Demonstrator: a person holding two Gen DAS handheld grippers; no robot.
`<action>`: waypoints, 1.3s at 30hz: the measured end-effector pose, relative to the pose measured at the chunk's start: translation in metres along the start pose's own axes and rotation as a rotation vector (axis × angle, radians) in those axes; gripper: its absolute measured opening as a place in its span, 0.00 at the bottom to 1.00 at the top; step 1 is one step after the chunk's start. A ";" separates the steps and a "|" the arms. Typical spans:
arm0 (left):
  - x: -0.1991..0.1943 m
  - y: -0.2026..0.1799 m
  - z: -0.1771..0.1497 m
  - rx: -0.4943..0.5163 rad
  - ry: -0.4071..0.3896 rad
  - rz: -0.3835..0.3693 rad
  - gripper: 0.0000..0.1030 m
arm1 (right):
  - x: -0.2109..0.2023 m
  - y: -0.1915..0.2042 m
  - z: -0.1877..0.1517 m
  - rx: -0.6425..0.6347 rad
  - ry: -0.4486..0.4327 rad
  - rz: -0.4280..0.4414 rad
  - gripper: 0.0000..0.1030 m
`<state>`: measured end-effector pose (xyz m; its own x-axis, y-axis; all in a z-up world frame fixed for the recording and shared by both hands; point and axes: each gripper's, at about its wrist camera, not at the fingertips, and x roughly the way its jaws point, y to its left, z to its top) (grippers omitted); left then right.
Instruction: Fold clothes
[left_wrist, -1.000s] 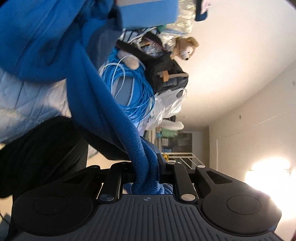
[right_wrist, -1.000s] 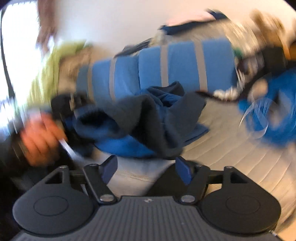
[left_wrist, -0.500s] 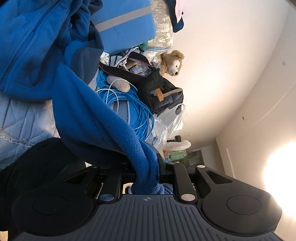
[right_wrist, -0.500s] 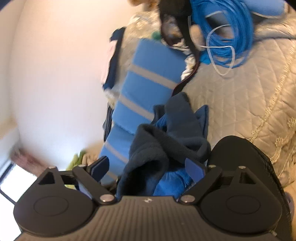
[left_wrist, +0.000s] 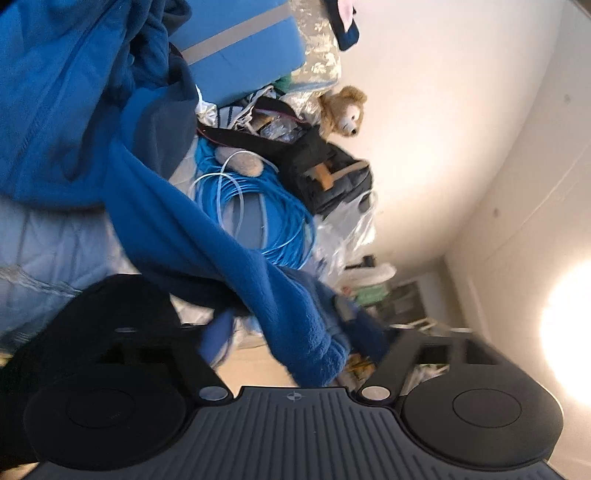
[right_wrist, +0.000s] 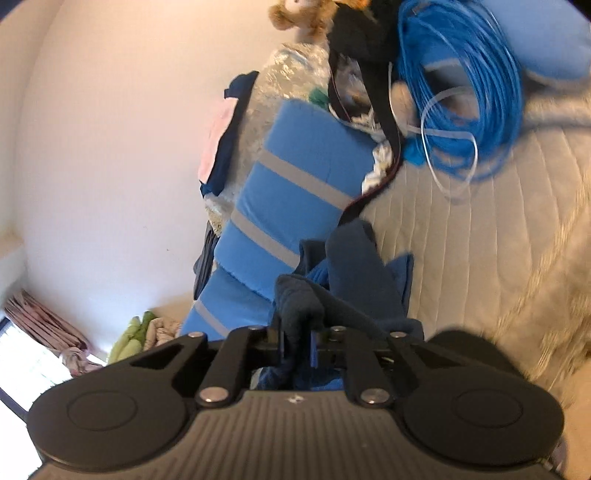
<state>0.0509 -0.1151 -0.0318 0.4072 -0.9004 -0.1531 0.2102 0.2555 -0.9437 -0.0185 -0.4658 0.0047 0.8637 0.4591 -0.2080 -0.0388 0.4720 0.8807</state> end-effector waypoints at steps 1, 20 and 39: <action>-0.003 -0.001 0.002 0.013 0.007 -0.001 0.76 | -0.003 0.002 0.008 -0.013 -0.006 -0.009 0.13; -0.142 -0.063 0.124 0.308 -0.106 0.276 0.78 | -0.025 0.007 0.143 -0.153 -0.187 -0.124 0.13; -0.251 -0.066 0.218 0.336 -0.295 0.609 0.80 | -0.044 -0.120 0.185 -0.062 -0.182 -0.536 0.13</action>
